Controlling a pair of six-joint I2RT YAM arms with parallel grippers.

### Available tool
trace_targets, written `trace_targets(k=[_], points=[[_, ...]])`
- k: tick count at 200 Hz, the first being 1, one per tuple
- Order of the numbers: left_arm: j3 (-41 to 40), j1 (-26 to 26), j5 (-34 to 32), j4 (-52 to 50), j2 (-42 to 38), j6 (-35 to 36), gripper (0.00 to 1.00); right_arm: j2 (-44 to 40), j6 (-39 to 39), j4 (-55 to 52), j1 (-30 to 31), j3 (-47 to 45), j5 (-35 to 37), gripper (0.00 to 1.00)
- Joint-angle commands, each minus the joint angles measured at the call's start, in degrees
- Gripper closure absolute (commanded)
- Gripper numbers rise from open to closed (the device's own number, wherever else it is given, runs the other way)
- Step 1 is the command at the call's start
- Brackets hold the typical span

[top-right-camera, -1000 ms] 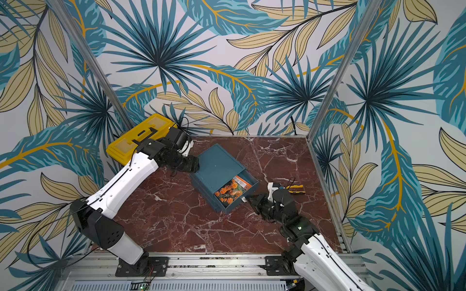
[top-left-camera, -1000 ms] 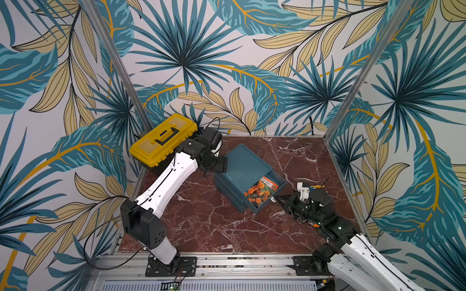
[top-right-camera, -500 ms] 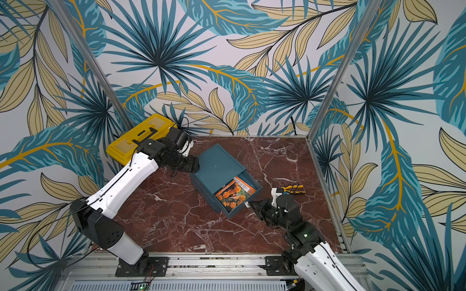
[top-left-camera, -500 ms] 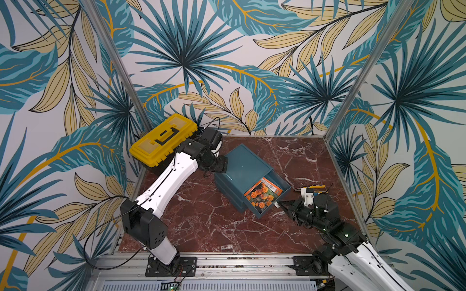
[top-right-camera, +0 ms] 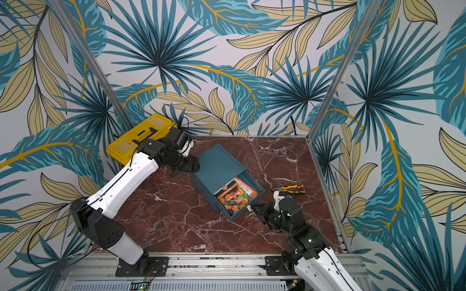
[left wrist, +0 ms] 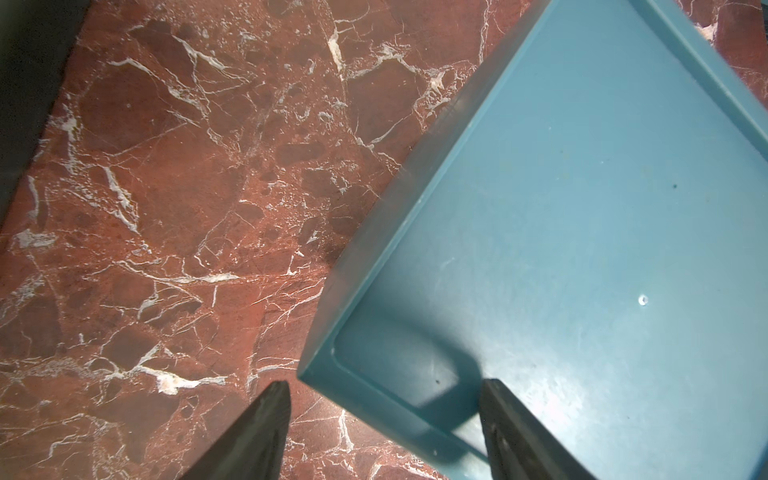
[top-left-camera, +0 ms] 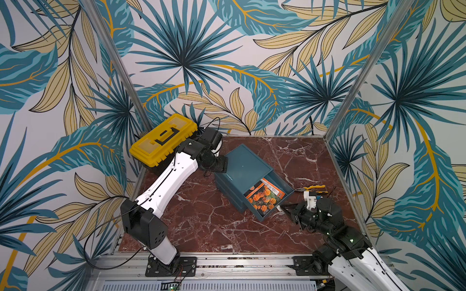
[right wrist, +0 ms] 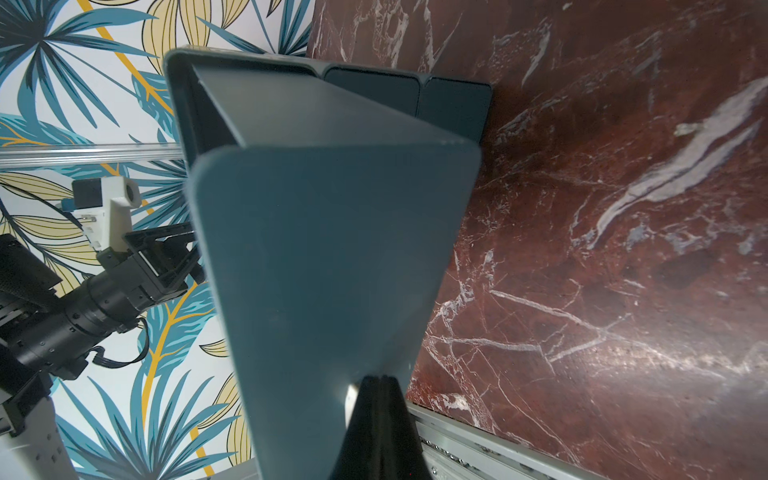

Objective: Take the seed bags out of the drawer
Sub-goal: Open the drawer in the storage box.

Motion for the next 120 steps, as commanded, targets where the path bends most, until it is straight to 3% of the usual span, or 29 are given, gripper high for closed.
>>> trace_targets(k=[1, 27, 77, 120], points=[[2.3, 0.2, -1.3, -1.1, 1.5, -0.3, 0.24, -0.4, -0.6, -3.8, 0.2, 0.0, -0.5, 1.0], [2.3, 0.2, -1.2, -1.0, 1.6, -0.6, 0.24, -0.2, -0.8, -3.9, 0.2, 0.3, -0.5, 1.0], [2.2, 0.2, -1.2, -0.9, 1.6, -1.0, 0.24, 0.1, -3.5, -8.8, 0.2, 2.9, 1.0, 0.62], [2.5, 0.2, -1.5, -0.3, 1.9, -1.5, 0.24, 0.1, -9.6, -22.2, 0.2, 8.7, 6.2, 0.48]])
